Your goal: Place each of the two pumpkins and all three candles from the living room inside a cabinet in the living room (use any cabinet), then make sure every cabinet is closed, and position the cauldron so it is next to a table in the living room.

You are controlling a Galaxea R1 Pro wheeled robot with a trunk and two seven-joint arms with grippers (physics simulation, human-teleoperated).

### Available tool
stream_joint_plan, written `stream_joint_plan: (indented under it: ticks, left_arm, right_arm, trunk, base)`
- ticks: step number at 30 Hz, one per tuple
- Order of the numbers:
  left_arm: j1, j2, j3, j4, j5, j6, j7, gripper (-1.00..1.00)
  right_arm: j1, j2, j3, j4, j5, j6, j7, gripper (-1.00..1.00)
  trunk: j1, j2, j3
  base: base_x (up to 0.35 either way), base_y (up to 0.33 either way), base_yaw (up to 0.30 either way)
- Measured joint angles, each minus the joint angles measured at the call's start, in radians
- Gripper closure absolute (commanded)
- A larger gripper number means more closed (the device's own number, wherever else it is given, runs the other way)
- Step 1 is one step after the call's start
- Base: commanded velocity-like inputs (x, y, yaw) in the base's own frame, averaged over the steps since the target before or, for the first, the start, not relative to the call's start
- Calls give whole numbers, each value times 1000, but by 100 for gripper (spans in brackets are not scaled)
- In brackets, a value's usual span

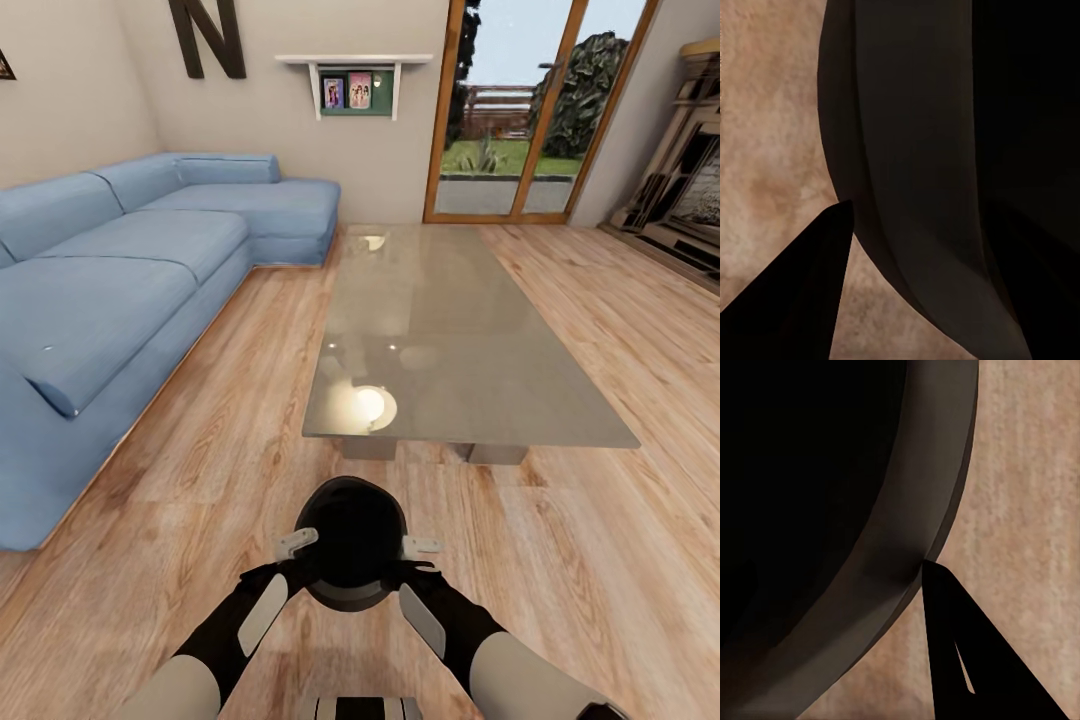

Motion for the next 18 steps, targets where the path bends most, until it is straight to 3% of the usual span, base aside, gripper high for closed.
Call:
stream_joint_plan:
  ticks: [1, 2, 4, 18]
  left_arm:
    - [0, 0, 0, 0, 0, 0, 1, -100]
    - [-1, 16, -9, -34, 17, -2, -5, -100]
    - [-1, 17, -10, -35, 20, -2, -6, -100]
    - [-1, 17, -10, -35, 22, -2, -6, -100]
  right_arm:
    - [0, 0, 0, 0, 0, 0, 1, 100]
    - [0, -9, 22, 2, 14, 1, 22, -100]
    - [0, -7, 24, 1, -11, -4, 49, -100]
    - [0, -7, 25, 2, -13, -4, 49, -100]
  trunk:
    - [0, 0, 0]
    - [0, 0, 0]
    - [0, 0, 0]
    - [0, 0, 0]
  base:
    - [0, 0, 0]
    - [0, 0, 0]
    - [0, 0, 0]
    - [0, 0, 0]
